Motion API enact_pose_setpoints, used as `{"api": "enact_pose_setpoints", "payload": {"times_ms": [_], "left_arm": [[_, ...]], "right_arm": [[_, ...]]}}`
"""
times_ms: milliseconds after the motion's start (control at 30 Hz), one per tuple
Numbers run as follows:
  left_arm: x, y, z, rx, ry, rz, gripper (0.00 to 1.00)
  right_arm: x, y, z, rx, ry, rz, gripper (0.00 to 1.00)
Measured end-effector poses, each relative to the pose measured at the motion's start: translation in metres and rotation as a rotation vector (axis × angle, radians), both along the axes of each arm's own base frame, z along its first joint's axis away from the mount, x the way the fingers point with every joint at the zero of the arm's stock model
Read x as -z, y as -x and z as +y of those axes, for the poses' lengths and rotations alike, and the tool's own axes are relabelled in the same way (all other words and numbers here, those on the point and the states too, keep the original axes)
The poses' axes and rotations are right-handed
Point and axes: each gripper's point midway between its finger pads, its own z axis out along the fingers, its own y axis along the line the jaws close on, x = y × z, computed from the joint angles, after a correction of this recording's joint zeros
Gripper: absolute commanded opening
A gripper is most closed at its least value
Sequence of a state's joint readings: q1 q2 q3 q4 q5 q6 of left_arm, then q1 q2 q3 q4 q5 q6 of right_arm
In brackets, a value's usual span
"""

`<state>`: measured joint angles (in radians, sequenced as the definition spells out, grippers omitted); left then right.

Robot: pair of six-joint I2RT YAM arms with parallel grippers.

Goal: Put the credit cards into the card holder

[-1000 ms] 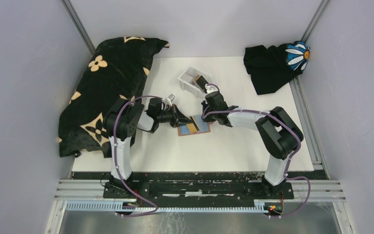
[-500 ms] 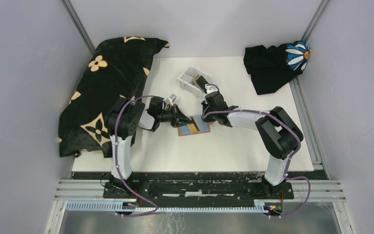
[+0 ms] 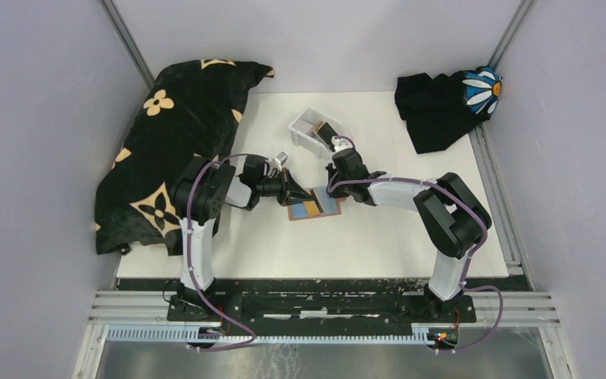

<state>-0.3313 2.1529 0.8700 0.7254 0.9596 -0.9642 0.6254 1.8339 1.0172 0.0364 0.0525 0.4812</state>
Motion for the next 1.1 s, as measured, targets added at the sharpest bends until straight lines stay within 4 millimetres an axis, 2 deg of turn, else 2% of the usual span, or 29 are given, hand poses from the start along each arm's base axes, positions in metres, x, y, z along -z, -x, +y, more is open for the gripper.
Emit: {"api": "enact_pose_setpoints", "payload": {"times_ms": [733, 800, 933, 1100], "left_arm": [[0.003, -0.004, -0.014, 0.068, -0.031, 0.021, 0.03], [0.003, -0.004, -0.017, 0.075, -0.031, 0.020, 0.10], [0.002, -0.004, -0.023, 0.086, -0.036, 0.020, 0.36], [-0.005, -0.004, -0.030, 0.097, -0.031, -0.001, 0.44]], "right_arm": [[0.001, -0.003, 0.001, -0.008, 0.008, -0.004, 0.10], [0.001, -0.003, 0.001, -0.009, 0.009, -0.005, 0.10], [0.001, -0.003, 0.001, -0.010, 0.010, -0.005, 0.10], [0.001, -0.004, 0.001, -0.009, 0.011, -0.005, 0.10]]}}
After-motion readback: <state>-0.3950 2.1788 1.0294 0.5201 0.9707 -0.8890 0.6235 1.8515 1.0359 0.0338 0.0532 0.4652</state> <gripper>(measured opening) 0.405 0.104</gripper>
